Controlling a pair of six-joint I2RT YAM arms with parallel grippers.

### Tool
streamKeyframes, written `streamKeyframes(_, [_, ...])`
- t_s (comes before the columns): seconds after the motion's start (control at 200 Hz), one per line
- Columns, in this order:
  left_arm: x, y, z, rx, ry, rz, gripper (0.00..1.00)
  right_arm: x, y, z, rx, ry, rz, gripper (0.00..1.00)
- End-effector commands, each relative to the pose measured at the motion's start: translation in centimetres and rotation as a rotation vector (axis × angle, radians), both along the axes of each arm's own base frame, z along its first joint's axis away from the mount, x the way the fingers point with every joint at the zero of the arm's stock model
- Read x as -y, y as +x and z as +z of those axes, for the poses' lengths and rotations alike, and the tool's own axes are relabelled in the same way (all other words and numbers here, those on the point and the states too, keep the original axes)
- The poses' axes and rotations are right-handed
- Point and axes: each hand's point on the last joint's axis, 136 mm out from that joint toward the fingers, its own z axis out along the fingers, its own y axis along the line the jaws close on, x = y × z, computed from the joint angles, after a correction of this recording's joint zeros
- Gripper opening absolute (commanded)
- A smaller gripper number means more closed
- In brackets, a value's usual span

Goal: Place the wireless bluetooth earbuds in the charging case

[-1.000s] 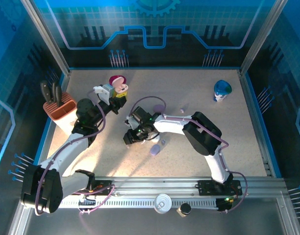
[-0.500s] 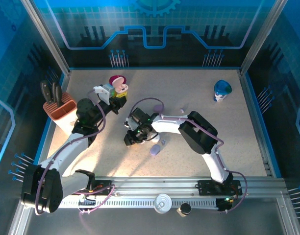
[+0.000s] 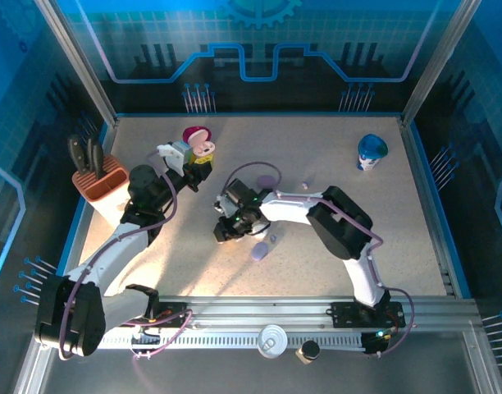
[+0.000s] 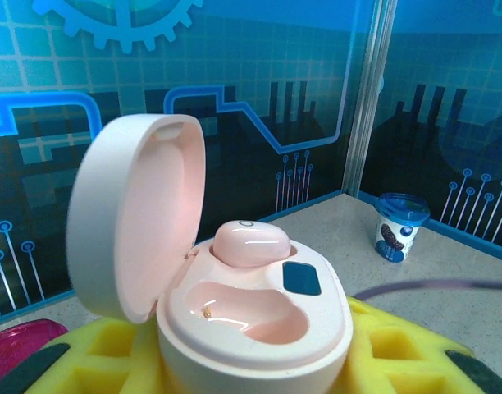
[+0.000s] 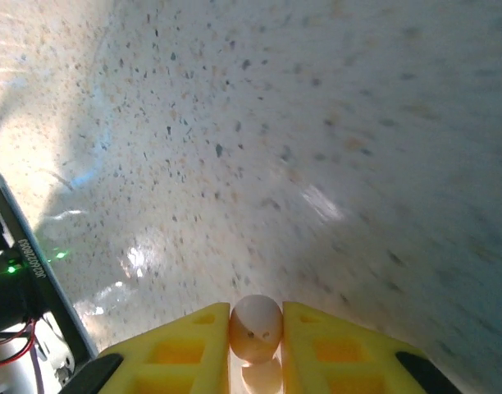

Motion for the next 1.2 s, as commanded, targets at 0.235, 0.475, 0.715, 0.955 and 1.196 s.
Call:
streamKeyframes(0.235, [1.3,-0.6,1.1,0.05,0.011,-0.099,0.36,14.3,3.2,3.1,0.102,-0.104,-0.232,0.19])
streamKeyframes(0.475, [2.0,-0.8,0.7,0.049,0.013,-0.144,0.36,21.8,1.4,0.2,0.035,-0.231,-0.289,0.2])
streamKeyframes(0.715, [2.4,-0.4,0.2,0.031,0.009,-0.154,0.36,23.8,1.0,-2.7,-0.03,-0.272,-0.333,0.2])
streamKeyframes(0.955, [2.4,-0.3,0.0,0.025,0.012,-0.154,0.36,25.2,2.5,-1.8,0.033,-0.333,-0.363,0.37])
streamKeyframes(1.196, [2.4,0.0,-0.4,0.017,0.015,-0.148,0.36,25.4,3.1,0.4,0.11,-0.324,-0.372,0.49])
